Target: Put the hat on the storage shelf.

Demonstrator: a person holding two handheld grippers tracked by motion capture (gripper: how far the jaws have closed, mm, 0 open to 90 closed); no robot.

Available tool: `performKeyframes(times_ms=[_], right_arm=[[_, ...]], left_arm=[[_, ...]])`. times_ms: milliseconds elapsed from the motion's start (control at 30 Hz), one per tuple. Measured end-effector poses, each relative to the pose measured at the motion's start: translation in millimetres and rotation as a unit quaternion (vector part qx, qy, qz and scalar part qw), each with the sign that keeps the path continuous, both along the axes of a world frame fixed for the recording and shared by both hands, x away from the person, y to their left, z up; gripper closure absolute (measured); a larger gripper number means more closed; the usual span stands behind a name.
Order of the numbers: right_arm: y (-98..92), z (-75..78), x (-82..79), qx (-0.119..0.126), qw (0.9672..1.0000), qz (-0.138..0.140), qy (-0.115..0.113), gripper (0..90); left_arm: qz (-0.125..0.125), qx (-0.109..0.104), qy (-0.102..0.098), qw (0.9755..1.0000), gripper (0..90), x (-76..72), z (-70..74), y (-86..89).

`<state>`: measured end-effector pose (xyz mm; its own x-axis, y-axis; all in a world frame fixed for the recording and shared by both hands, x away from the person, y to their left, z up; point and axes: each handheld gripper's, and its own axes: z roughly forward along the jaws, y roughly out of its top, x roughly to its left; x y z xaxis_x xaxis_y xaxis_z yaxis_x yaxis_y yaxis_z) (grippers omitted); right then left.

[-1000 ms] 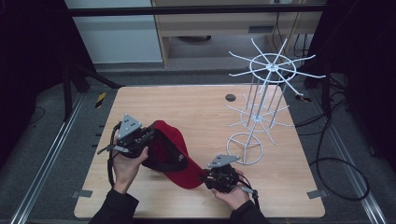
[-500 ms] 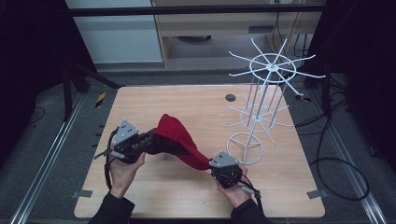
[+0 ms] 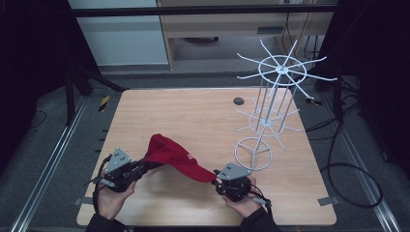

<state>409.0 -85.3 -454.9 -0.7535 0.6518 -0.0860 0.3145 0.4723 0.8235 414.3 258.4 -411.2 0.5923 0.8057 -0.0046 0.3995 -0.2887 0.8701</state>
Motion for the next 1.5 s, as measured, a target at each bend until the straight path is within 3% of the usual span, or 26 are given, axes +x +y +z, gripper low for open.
performKeyframes(times_ms=[100, 200, 333, 433, 500, 533, 600, 667, 767, 800, 833, 867, 900, 967, 1000, 1033, 1067, 1200, 1267, 1333, 1367, 1400, 1433, 1500], right_arm=[[-1.1, -3.6, -4.8, -0.001, 0.9996, 0.018, 0.021, 61.2], [-2.6, -5.5, -7.2, 0.002, 0.9993, 0.026, 0.026, 57.7], [-7.5, -8.2, -10.4, 0.021, 0.9983, 0.038, 0.039, 49.4], [-12.3, -11.8, -14.5, 0.033, 0.9967, 0.053, 0.053, 44.8], [-15.2, -11.7, -15.9, 0.041, 0.9957, 0.058, 0.059, 43.7], [-15.2, -11.7, -15.9, 0.041, 0.9957, 0.058, 0.059, 43.7], [-18.4, -9.5, -15.5, 0.05, 0.996, 0.048, 0.056, 44.0], [-18.9, -9.3, -14.6, 0.051, 0.9962, 0.044, 0.054, 44.6], [-19.2, -11.1, -11.5, 0.05, 0.9966, 0.029, 0.058, 46.6], [-19.1, -13.3, -9.4, 0.045, 0.9969, 0.022, 0.06, 47.9], [-19.3, -14.2, -8.5, 0.044, 0.9969, 0.021, 0.062, 48.2], [-19.3, -14.2, -8.5, 0.044, 0.9969, 0.021, 0.062, 48.2], [-20.6, -16.2, -6.3, 0.04, 0.9971, 0.013, 0.064, 49.3], [-22.1, -17.1, -5.1, 0.038, 0.9971, 0.01, 0.065, 50.0], [-22.1, -17.1, -5.1, 0.038, 0.9971, 0.01, 0.065, 50.0], [-23.6, -17.8, -4.5, 0.035, 0.9973, 0.005, 0.064, 50.5], [-24.2, -18.1, -4.1, 0.035, 0.9973, 0.004, 0.065, 50.8], [-25.6, -18.2, -3.6, 0.034, 0.9974, 0.0, 0.064, 51.2], [-25.8, -17.6, -3.6, 0.033, 0.9976, -0.002, 0.061, 51.5], [-26.3, -17.2, -3.4, 0.035, 0.9976, -0.003, 0.06, 51.9], [-26.4, -17.0, -3.2, 0.036, 0.9975, -0.005, 0.061, 52.3], [-27.0, -16.8, -2.8, 0.036, 0.9976, -0.006, 0.058, 53.3], [-27.0, -16.8, -2.8, 0.036, 0.9976, -0.006, 0.058, 53.3], [-27.4, -16.3, -2.6, 0.037, 0.9976, -0.007, 0.057, 54.3]], left_arm=[[0.007, 0.017, 0.02, 0.9996, 84.0, -4.1, -12.3, 11.9], [0.011, 0.03, 0.031, 0.999, 83.7, -5.5, -19.5, 18.2], [0.01, 0.046, 0.052, 0.9975, 82.5, -10.1, -32.6, 27.1], [0.006, 0.066, 0.072, 0.9952, 75.3, -18.6, -45.3, 34.9], [0.004, 0.066, 0.076, 0.9949, 66.5, -19.8, -46.8, 37.1], [0.007, 0.064, 0.078, 0.9949, 66.5, -21.1, -47.8, 39.1], [0.009, 0.055, 0.083, 0.995, 52.6, -22.6, -49.1, 42.9], [0.007, 0.043, 0.083, 0.9956, 44.2, -23.6, -48.7, 46.5], [-0.002, 0.035, 0.081, 0.9961, 38.8, -24.7, -47.8, 51.0], [0.002, 0.047, 0.095, 0.9944, 32.2, -23.5, -48.8, 52.1], [0.002, 0.047, 0.095, 0.9944, 31.0, -23.5, -48.8, 52.1], [0.006, 0.063, 0.102, 0.9927, 31.0, -21.9, -50.4, 52.9], [0.009, 0.088, 0.115, 0.9894, 24.9, -19.3, -53.1, 53.9], [0.031, 0.12, 0.117, 0.9853, 24.4, -16.7, -56.3, 58.2], [0.038, 0.131, 0.125, 0.9827, 24.4, -15.2, -57.2, 61.4], [0.06, 0.138, 0.141, 0.9785, 19.6, -12.8, -59.7, 66.9], [0.065, 0.132, 0.145, 0.9784, 18.7, -11.8, -61.1, 70.3], [0.083, 0.124, 0.148, 0.9777, 21.0, -10.3, -61.5, 81.4], [0.093, 0.124, 0.148, 0.9767, 24.7, -10.2, -61.0, 85.8], [0.111, 0.132, 0.145, 0.9743, 25.9, -7.9, -63.4, 92.1], [0.116, 0.125, 0.147, 0.9743, 29.1, -5.9, -65.6, 95.4], [0.112, 0.108, 0.143, 0.9775, 42.6, -4.6, -67.2, 97.3], [0.108, 0.098, 0.142, 0.979, 42.6, -4.0, -67.7, 97.8], [0.09, 0.072, 0.137, 0.9839, 57.1, -1.9, -65.9, 96.7]])
